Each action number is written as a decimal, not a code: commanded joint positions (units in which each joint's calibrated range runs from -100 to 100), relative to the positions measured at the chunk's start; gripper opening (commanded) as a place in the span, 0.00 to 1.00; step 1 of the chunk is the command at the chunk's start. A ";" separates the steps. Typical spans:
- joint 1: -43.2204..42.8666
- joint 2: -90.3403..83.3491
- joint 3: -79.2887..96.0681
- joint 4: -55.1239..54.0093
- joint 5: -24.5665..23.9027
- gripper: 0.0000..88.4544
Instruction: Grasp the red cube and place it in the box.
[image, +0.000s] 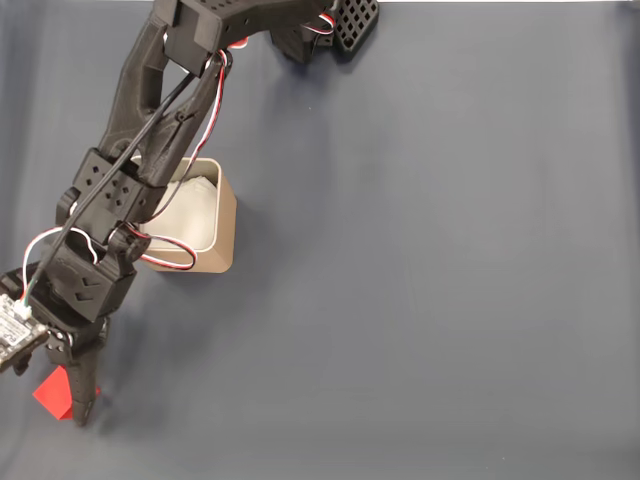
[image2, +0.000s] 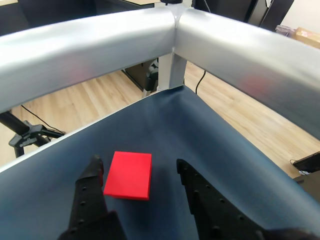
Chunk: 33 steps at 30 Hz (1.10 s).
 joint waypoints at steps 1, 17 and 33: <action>0.10 -1.15 -1.12 -1.28 0.59 0.41; -0.12 -2.62 1.80 -1.19 2.59 0.40; -0.12 -3.58 2.26 -1.19 2.25 0.35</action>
